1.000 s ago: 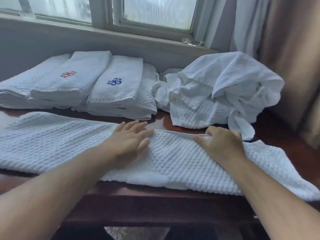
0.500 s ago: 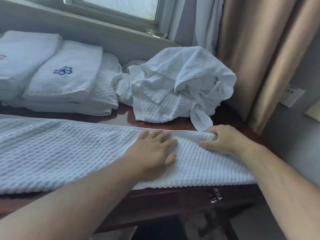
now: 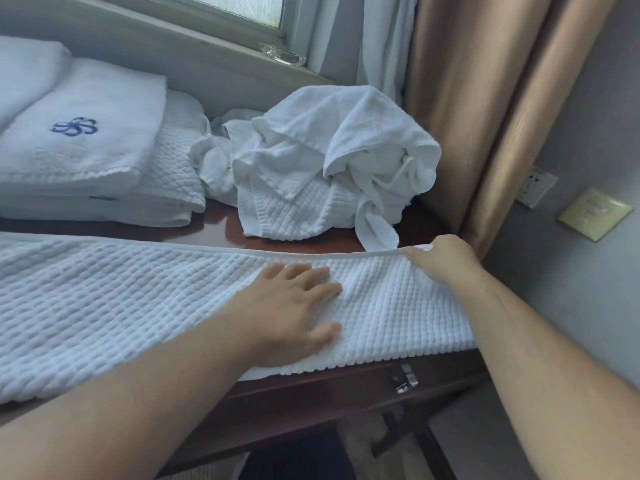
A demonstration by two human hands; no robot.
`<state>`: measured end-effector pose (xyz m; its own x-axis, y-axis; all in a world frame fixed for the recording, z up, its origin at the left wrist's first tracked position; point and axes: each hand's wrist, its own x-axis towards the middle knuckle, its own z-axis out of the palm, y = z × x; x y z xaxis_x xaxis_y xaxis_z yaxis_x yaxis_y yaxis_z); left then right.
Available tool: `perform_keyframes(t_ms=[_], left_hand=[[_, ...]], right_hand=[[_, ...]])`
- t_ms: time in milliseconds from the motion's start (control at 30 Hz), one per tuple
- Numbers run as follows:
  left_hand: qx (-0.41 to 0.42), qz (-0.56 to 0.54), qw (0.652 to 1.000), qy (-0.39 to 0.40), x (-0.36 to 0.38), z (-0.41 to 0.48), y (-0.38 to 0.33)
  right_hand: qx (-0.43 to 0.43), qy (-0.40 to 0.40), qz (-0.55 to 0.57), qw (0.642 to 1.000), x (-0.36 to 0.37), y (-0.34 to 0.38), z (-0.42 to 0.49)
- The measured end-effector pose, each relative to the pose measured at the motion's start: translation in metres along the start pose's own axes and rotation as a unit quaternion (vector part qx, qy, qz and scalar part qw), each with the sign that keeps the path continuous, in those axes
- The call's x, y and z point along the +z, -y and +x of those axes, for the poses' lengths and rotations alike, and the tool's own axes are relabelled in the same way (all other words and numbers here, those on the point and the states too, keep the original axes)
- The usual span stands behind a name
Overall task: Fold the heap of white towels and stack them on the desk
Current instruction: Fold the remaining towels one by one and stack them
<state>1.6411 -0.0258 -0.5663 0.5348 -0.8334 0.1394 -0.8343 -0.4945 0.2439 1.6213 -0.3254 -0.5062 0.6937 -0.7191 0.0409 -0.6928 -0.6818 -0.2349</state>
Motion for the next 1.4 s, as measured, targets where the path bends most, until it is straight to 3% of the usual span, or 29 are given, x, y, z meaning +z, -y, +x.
perform_keyframes(t_ms=[100,167,267,300,433,533,633,733,800,933,1067,1133,1233,1400], left_hand=[[-0.004,-0.004,1.000,-0.001,0.001,0.001,0.001],[-0.005,-0.003,1.000,0.002,0.001,0.002,0.002],[-0.004,-0.005,1.000,-0.005,0.003,0.004,0.003],[-0.002,-0.007,1.000,-0.008,0.003,0.004,0.004],[-0.017,-0.053,0.998,-0.022,0.002,0.004,0.007],[-0.032,-0.115,0.993,-0.009,-0.008,0.006,0.005],[-0.057,-0.187,0.981,-0.010,-0.022,-0.004,0.006],[-0.070,-0.189,0.977,-0.066,-0.030,-0.023,0.010],[-0.044,-0.189,0.974,-0.115,-0.033,-0.029,0.008],[0.002,-0.224,0.964,-0.144,-0.029,-0.031,-0.008],[0.011,-0.238,0.956,-0.172,-0.019,-0.031,-0.016],[-0.006,-0.253,0.945,-0.207,-0.018,-0.032,-0.017],[-0.056,-0.243,0.931,-0.267,-0.015,-0.034,-0.011],[-0.063,-0.253,0.928,-0.265,-0.013,-0.036,-0.012]], right_hand=[[0.029,-0.034,0.011,0.999,0.004,-0.008,-0.010],[0.034,-0.107,-0.071,0.991,0.007,-0.006,-0.022],[-0.071,-0.202,-0.081,0.974,0.015,0.011,-0.046],[-0.091,-0.179,-0.051,0.978,0.021,0.017,-0.055],[-0.050,0.033,-0.043,0.997,0.054,0.013,-0.087],[-0.074,0.028,-0.025,0.997,0.055,0.007,-0.092],[-0.091,-0.049,0.108,0.989,0.045,0.006,-0.103],[-0.093,-0.181,0.236,0.950,0.034,-0.009,-0.132],[-0.061,-0.208,0.325,0.921,0.032,-0.020,-0.151],[0.021,-0.122,0.398,0.909,0.042,-0.043,-0.170],[0.152,-0.076,0.484,0.858,0.046,-0.063,-0.171],[0.189,-0.009,0.493,0.849,0.047,-0.071,-0.171],[0.182,0.118,0.466,0.858,0.048,-0.071,-0.174],[0.129,0.116,0.505,0.845,0.045,-0.052,-0.174]])
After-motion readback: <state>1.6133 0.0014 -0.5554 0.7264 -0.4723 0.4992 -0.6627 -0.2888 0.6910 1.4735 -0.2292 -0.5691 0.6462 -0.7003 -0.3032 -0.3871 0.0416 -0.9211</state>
